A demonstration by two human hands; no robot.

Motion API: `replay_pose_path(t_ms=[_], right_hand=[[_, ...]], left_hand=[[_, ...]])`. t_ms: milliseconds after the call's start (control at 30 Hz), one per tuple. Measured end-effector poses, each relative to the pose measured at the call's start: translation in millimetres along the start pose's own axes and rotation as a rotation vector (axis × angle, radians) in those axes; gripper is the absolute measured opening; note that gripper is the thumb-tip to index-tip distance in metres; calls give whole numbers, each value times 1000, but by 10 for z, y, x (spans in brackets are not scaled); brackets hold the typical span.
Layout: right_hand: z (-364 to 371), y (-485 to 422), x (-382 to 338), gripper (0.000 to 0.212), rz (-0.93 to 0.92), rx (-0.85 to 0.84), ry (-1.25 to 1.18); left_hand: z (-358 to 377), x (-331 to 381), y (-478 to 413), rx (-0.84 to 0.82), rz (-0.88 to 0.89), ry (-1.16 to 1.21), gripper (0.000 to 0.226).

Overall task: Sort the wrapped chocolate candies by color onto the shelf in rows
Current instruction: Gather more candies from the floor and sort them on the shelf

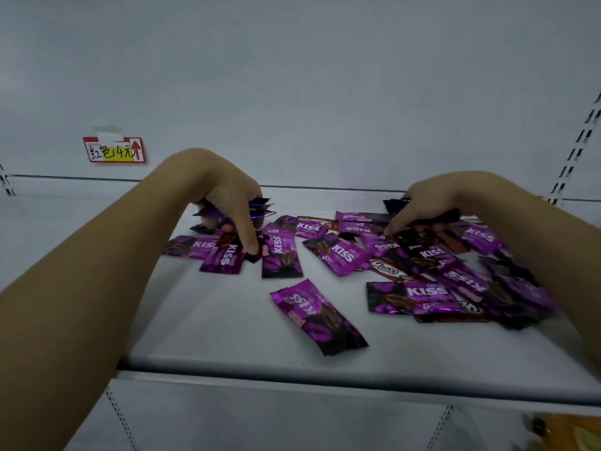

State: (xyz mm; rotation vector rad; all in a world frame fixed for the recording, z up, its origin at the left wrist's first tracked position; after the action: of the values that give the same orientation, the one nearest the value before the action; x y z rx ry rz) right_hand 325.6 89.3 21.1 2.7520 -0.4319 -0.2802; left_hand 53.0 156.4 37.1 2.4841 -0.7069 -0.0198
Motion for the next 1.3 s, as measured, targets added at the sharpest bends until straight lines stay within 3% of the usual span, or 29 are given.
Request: replay_pose_path(t_ms=[100,167,233,300,500,633,700,800,833,933,1067,1167,1300], right_hand=[[57,118,-156,42,-158,-204,-174],[26,181,-194,39,-233,-240,-256],[-88,135,-90,37,-214,-67,-287],[-189,60,97,36,-113,111,-226],[-150,36,581,44,271,84,-101],[-132,86,484,34,52,-130,-346],[-207,147,418,26,-55,-110,-492],[-348,121,621,27,66,145,-379],[-334,105,715,30,156,152,-292],[-150,63,876,37,359,-72,-108],[-114,67,736,44,261,-173,-130],[-204,165,593,37,106,-109,-330],[-384,225,854,29,275,43,-183]], left_hand=[[-13,51,-37,98,185,154,36],[-11,218,-108,270,346,172,27],[37,408,-172,402,480,124,24],[103,520,-237,415,546,34,26],[48,348,-313,435,405,-156,17],[30,377,-276,526,482,-67,20],[66,512,-215,550,586,11,21],[182,755,-166,533,721,20,23],[222,812,-167,526,734,-4,23],[279,859,-220,485,691,-112,27],[219,760,-209,379,608,-98,35],[149,667,-170,342,562,-83,34],[69,574,-183,513,529,-70,30]])
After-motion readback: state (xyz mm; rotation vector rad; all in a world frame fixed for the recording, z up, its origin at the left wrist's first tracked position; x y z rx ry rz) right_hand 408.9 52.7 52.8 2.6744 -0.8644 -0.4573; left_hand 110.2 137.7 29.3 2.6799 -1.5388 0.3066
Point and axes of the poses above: each hand's wrist, its own y-axis away from the middle knuckle, its own z-axis out of the palm, x = y × z, the point moved 3 cm from there along -y, towards the middle knuckle, and after that the axes turned 3 degrees about -x, right-handed, at the moved point
